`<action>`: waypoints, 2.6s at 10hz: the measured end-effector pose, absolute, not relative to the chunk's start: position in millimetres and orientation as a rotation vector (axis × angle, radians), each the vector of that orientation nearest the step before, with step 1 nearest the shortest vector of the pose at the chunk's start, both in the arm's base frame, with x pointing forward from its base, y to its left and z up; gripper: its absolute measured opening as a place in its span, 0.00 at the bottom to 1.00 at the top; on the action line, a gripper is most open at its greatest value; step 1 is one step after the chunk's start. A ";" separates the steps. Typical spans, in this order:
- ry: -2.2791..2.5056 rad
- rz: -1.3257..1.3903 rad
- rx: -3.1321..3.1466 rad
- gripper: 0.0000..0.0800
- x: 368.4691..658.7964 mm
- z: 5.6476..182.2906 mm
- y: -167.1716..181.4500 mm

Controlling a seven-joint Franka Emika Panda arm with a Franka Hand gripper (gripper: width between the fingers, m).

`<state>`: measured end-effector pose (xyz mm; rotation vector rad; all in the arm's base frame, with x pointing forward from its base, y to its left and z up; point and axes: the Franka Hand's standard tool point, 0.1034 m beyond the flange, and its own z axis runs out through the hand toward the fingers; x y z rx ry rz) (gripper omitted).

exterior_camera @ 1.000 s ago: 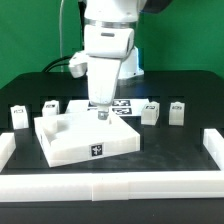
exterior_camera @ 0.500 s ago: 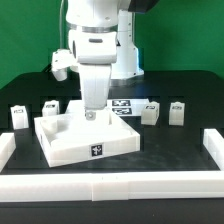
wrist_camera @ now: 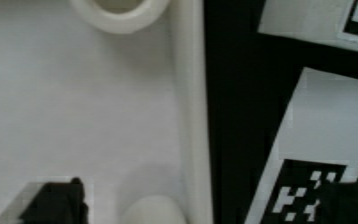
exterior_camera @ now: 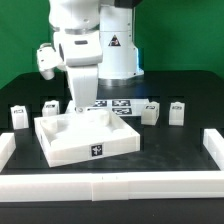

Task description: Assemble one leg

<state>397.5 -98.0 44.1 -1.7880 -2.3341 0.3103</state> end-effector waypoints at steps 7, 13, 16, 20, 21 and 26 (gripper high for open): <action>-2.272 0.350 -1.806 0.81 388.6 21.5 -89.0; -2.268 0.350 -1.811 0.08 387.9 21.3 -89.8; -2.267 0.350 -1.812 0.08 387.8 21.3 -90.2; -2.191 0.365 -1.934 0.08 395.1 21.5 -78.9; -2.145 0.398 -2.026 0.08 401.5 21.8 -62.2; -2.076 0.376 -2.205 0.08 448.3 22.5 3.1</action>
Offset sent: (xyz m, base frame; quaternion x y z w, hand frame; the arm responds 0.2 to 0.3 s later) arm 0.0017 0.0153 -0.0164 0.0014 0.0039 0.0212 0.9998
